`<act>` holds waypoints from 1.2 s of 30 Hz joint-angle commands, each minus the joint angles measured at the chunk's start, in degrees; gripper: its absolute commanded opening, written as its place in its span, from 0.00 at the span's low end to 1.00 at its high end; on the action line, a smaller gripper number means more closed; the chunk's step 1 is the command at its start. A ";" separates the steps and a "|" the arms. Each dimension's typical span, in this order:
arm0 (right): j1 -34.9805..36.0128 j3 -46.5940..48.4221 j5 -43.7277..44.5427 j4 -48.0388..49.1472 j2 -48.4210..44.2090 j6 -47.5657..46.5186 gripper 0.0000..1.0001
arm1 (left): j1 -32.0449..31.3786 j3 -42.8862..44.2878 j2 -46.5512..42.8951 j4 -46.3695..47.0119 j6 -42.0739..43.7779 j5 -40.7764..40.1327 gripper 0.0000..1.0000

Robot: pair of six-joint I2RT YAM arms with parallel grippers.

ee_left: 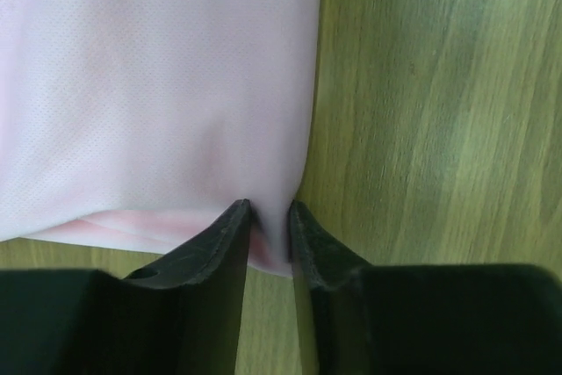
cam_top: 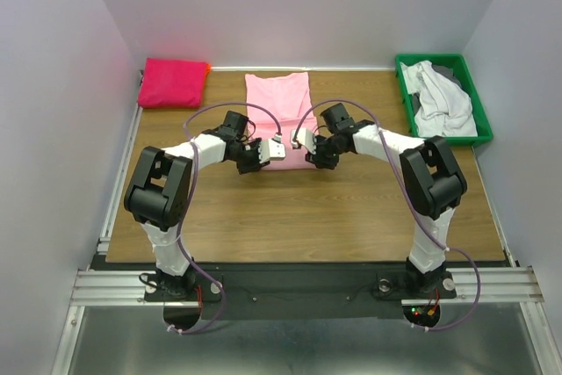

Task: Fold and stack the t-shirts
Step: Fold the tshirt

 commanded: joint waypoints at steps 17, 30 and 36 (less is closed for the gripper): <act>0.29 -2.27 -0.90 -0.35 -3.14 -4.08 0.41 | -0.30 2.23 2.05 -5.35 2.59 0.02 0.06; 0.47 -1.48 0.42 -0.43 -0.93 -1.54 0.01 | 0.84 5.30 0.04 -8.16 2.41 2.30 0.00; 0.12 0.36 1.21 -1.22 -8.57 4.00 0.01 | 1.19 9.78 -5.23 -15.44 2.67 3.79 0.00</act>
